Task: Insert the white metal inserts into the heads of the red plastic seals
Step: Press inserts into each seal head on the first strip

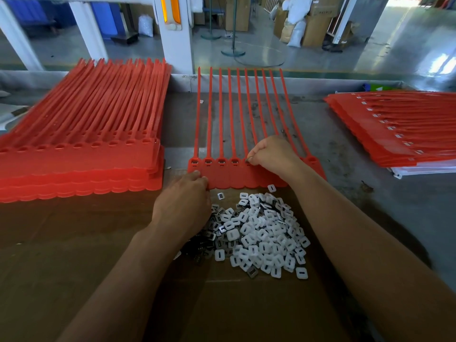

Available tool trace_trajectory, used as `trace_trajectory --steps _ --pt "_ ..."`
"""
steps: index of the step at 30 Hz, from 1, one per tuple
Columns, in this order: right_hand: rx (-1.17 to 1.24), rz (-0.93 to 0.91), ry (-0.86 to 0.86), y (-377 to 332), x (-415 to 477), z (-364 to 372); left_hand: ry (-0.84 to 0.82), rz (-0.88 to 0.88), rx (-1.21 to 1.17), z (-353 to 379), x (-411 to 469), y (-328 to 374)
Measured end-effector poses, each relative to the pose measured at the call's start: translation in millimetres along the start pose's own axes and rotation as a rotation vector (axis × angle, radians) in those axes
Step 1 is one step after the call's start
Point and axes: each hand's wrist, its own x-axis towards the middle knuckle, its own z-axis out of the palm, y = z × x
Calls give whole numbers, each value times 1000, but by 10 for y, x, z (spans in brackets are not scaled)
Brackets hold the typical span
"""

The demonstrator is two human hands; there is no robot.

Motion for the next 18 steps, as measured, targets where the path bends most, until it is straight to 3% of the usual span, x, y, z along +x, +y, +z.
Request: trace_trajectory --steps 7,11,15,18 --pt "27 -15 108 7 -15 48 1 -1 -5 4 1 -8" --pt "12 -38 81 20 -28 31 3 -4 -10 4 -2 -13" --pt "15 -184 139 -11 -197 -23 8 7 -9 2 2 -9" --pt "-23 -354 -46 -141 -419 -17 11 6 -10 1 4 -8"
